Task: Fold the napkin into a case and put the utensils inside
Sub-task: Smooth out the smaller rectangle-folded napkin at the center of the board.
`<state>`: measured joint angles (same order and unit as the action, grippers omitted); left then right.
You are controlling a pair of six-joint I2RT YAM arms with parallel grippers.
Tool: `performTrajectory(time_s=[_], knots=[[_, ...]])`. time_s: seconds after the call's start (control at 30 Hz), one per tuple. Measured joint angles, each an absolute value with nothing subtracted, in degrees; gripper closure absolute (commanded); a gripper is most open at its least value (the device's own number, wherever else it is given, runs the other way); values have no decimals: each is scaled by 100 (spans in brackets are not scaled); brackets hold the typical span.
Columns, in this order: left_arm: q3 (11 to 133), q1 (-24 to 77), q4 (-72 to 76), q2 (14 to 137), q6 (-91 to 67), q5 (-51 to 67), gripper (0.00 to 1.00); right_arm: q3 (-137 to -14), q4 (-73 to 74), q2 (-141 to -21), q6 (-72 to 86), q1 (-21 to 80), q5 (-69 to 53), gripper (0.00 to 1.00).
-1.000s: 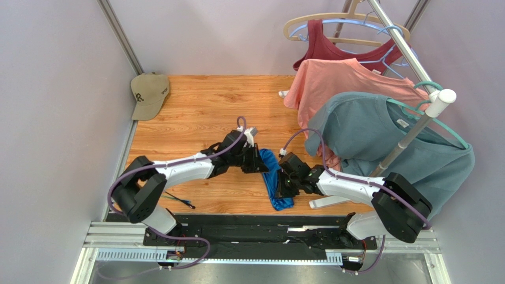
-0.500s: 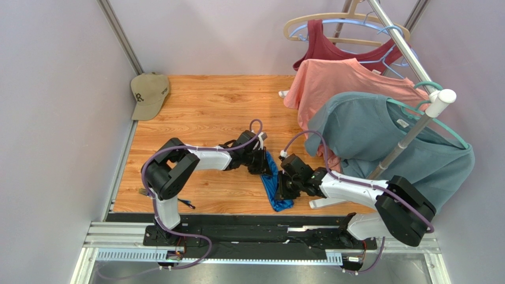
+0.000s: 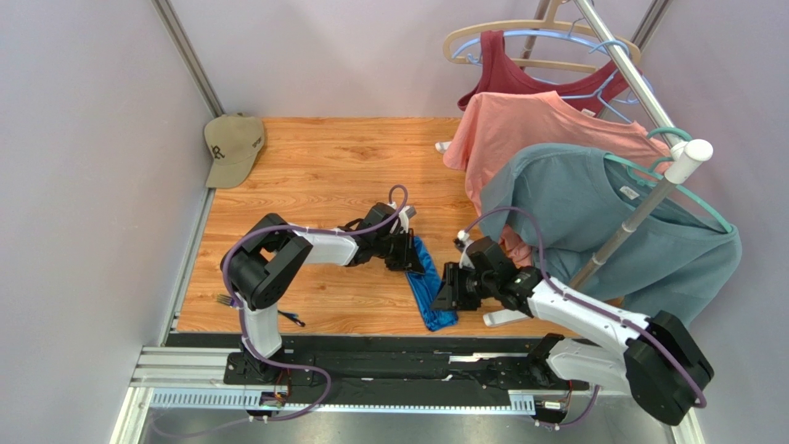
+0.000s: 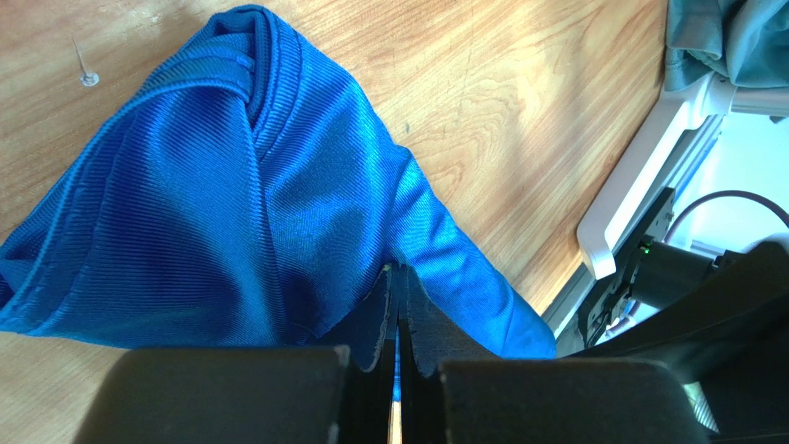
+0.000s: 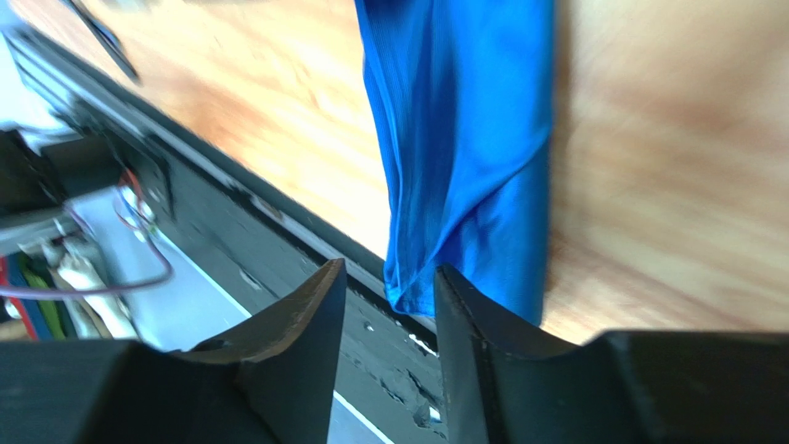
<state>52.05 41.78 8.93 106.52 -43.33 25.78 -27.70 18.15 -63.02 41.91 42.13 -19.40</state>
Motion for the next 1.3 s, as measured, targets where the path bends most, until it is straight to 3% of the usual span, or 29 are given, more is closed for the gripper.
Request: performTrajectory(time_s=[0.13, 0.17, 0.2, 0.3, 0.43, 0.67, 1.0, 1.3], knots=[[5179, 4171, 943, 10650, -4324, 2591, 100, -3262, 2132, -6263, 3931, 3732, -2010, 57], [5179, 4169, 945, 10650, -4320, 2591, 100, -3426, 2147, -6355, 3852, 3649, -2010, 60], [5177, 4169, 950, 10650, -4316, 2589, 100, -3566, 2139, -6469, 3782, 3610, -2008, 71], [5177, 4169, 954, 10650, -4311, 2589, 100, -3833, 1975, -6923, 3634, 3581, -2005, 84], [5179, 4163, 954, 10648, -4309, 2591, 100, -3771, 1702, -7437, 3594, 3597, -2010, 94], [5194, 4058, 683, 10497, -4241, 2547, 99, -2742, 996, -7607, 3774, 3706, -2169, 95], [5500, 3492, 185, 10071, -4025, 2475, 99, -3205, 696, -8263, 3544, 3710, -2274, 98], [5621, 3420, 106, 10659, -3905, 2447, 100, -3566, 751, -8571, 3199, 3712, -2220, 99]])
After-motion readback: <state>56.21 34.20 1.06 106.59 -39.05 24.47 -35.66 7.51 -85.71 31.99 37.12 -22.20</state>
